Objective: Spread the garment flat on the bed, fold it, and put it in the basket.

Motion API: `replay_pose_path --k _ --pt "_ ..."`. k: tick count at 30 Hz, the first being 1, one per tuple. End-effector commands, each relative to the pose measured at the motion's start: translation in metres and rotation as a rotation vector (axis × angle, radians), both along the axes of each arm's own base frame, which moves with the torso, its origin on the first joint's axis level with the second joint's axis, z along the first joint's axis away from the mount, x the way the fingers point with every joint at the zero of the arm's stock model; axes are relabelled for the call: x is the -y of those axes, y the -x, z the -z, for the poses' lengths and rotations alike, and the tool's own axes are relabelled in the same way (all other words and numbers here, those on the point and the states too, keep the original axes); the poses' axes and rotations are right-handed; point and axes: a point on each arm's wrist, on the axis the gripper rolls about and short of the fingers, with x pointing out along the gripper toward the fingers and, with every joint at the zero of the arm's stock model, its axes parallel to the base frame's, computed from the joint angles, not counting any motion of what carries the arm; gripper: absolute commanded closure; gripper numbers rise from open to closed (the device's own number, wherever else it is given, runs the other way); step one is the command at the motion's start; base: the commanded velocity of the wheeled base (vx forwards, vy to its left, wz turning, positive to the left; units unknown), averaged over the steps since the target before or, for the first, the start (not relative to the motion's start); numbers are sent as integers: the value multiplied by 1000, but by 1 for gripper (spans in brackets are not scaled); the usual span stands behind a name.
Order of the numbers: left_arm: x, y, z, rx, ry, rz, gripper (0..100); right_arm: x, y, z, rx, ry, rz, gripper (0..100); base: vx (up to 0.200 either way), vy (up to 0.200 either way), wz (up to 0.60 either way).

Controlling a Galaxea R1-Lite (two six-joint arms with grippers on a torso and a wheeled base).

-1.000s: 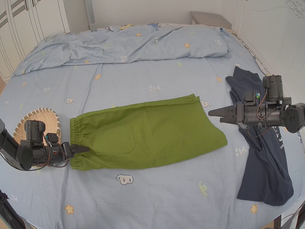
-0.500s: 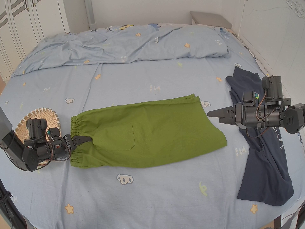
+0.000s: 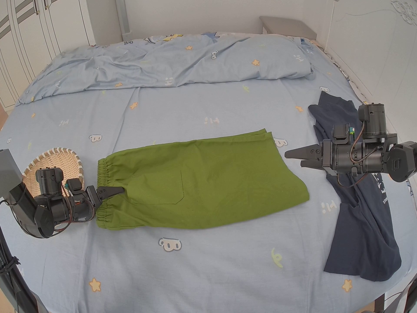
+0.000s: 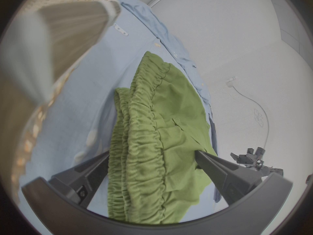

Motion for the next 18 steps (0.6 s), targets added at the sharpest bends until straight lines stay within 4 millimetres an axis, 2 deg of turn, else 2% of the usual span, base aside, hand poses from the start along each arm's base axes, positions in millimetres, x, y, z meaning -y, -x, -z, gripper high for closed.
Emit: replay_pose_path --k 1,7,18 --pt "-13 12 -3 -12 31 -12 0 -1 -1 3 -8 1 -3 0 0 0 0" --pt "-24 19 0 -18 73 9 0 -1 -1 2 -6 2 -3 0 0 0 0" --pt "-19 2 8 -16 74 39 0 -1 -1 2 -6 2 -1 0 0 0 0"
